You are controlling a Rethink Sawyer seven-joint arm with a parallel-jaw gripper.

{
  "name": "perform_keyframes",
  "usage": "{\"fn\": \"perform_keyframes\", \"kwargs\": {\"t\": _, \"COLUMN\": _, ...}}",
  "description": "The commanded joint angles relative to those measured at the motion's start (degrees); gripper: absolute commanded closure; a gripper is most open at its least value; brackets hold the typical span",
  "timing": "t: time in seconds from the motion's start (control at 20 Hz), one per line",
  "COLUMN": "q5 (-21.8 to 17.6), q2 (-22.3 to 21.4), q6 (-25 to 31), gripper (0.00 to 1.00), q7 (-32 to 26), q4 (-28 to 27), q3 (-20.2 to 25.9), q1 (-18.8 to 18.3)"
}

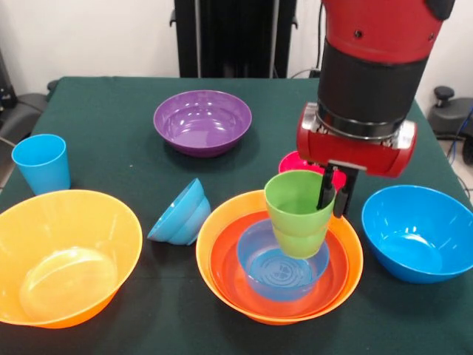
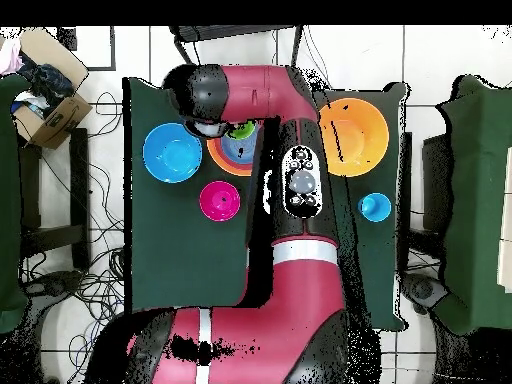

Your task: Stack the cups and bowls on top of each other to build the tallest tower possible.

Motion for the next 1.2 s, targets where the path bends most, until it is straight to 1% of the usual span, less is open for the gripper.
{"fn": "perform_keyframes", "kwargs": {"t": 0.05, "q5": 0.3, "q2": 1.1, "q6": 0.8, "gripper": 1.0, "q7": 0.6, "q4": 0.2, "q3": 2.2, "q1": 0.2}}
{"fn": "perform_keyframes", "kwargs": {"t": 0.15, "q5": 0.3, "q2": 1.2, "q6": 0.3, "gripper": 1.0, "q7": 0.7, "q4": 0.4, "q3": 2.1, "q1": 0.2}}
{"fn": "perform_keyframes", "kwargs": {"t": 0.25, "q5": 0.4, "q2": 1.4, "q6": 1.1, "gripper": 1.0, "q7": 0.6, "q4": -0.7, "q3": 2.1, "q1": 0.4}}
{"fn": "perform_keyframes", "kwargs": {"t": 0.3, "q5": 0.2, "q2": 1.5, "q6": -0.9, "gripper": 1.0, "q7": 0.9, "q4": 1.1, "q3": 2.0, "q1": 0.3}}
{"fn": "perform_keyframes", "kwargs": {"t": 0.35, "q5": 0.2, "q2": 1.5, "q6": -1.3, "gripper": 1.0, "q7": 1.1, "q4": 1.3, "q3": 2.0, "q1": 0.3}}
{"fn": "perform_keyframes", "kwargs": {"t": 0.55, "q5": 0.0, "q2": 2.1, "q6": -1.3, "gripper": 1.0, "q7": 1.0, "q4": 0.4, "q3": 1.9, "q1": 0.5}}
{"fn": "perform_keyframes", "kwargs": {"t": 0.75, "q5": -0.1, "q2": 2.3, "q6": -1.9, "gripper": 1.0, "q7": 0.9, "q4": 0.5, "q3": 2.0, "q1": 0.3}}
{"fn": "perform_keyframes", "kwargs": {"t": 0.95, "q5": -0.1, "q2": 2.4, "q6": -3.0, "gripper": 1.0, "q7": 0.7, "q4": 1.1, "q3": 2.2, "q1": 0.2}}
{"fn": "perform_keyframes", "kwargs": {"t": 1.2, "q5": -0.1, "q2": 1.8, "q6": -4.3, "gripper": 1.0, "q7": 0.8, "q4": 3.0, "q3": 2.0, "q1": 0.0}}
